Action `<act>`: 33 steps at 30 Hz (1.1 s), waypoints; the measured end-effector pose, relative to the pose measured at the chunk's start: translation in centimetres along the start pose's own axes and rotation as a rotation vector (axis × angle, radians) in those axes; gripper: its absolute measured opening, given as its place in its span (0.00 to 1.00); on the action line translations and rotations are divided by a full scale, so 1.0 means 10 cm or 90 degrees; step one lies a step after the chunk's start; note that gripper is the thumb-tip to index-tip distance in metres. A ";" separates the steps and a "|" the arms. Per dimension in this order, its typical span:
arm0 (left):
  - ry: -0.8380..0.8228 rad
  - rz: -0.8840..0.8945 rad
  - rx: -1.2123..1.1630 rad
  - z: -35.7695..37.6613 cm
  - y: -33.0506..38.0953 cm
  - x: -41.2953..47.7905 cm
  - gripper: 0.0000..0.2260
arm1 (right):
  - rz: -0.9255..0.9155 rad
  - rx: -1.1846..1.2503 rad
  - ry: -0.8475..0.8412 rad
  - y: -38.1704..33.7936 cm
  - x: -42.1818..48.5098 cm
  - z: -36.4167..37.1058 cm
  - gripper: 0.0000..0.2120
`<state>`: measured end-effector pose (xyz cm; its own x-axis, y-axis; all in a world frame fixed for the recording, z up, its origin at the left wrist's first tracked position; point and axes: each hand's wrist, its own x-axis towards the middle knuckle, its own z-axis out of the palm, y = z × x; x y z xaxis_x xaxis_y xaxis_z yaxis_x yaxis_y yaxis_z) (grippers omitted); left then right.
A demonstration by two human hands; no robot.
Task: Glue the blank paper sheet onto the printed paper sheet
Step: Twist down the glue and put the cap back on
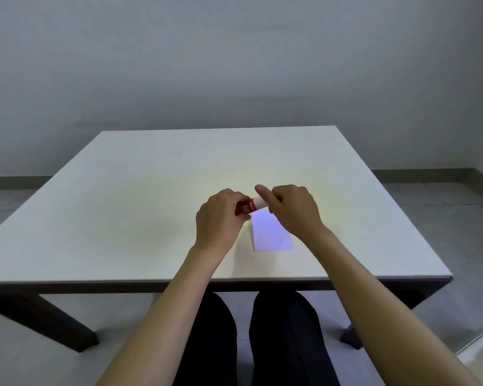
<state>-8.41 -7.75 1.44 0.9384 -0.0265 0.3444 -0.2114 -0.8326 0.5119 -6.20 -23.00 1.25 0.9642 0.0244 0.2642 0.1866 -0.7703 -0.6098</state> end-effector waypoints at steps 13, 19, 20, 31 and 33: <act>0.051 -0.157 -0.226 0.20 -0.16 0.21 0.08 | 0.084 0.053 0.017 0.07 -0.18 -0.03 0.28; 0.122 -0.233 -0.287 0.38 -0.28 0.50 0.11 | 0.058 0.089 -0.040 0.24 -0.38 -0.08 0.10; 0.124 -0.230 -0.287 0.43 -0.29 0.51 0.11 | 0.052 0.093 -0.045 0.25 -0.40 -0.10 0.09; 0.114 -0.201 -0.254 0.59 -0.36 0.43 0.12 | 0.035 0.128 -0.092 0.28 -0.50 -0.19 0.08; 0.072 -0.199 -0.234 0.60 -0.40 0.41 0.17 | 0.045 0.163 -0.094 0.27 -0.50 -0.18 0.07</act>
